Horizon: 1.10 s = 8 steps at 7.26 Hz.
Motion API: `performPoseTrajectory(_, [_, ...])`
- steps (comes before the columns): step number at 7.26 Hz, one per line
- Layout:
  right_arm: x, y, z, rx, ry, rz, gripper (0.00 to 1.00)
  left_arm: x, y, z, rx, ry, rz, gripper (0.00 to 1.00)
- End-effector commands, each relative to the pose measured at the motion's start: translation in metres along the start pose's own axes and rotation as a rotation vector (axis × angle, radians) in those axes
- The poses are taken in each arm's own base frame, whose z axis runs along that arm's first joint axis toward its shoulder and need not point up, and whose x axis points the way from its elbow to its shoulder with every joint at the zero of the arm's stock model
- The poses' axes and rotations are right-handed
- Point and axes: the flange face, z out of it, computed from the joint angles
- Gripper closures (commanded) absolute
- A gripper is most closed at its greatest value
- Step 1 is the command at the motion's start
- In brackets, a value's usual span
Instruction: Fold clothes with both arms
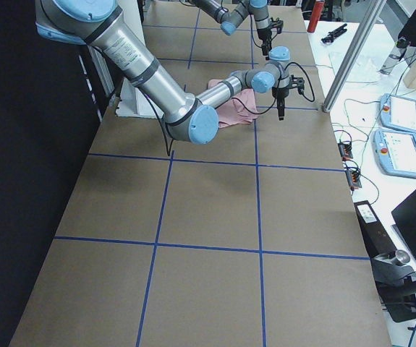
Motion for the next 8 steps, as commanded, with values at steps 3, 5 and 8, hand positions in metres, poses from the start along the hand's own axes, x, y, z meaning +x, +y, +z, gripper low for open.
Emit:
performPoseTrajectory(3, [0.126, -0.022, -0.04, -0.062, 0.022, -0.167, 0.0, -0.048, 0.022, -0.048, 0.017, 0.006, 0.115, 0.0])
performPoseTrajectory(5, [0.206, -0.012, -0.053, -0.059, 0.023, -0.253, 0.0, -0.126, 0.024, -0.065, -0.011, -0.014, 0.22, 0.0])
performPoseTrajectory(8, [0.378, 0.002, -0.096, -0.12, 0.038, -0.371, 0.0, -0.308, 0.055, -0.123, -0.033, -0.139, 0.383, 0.0])
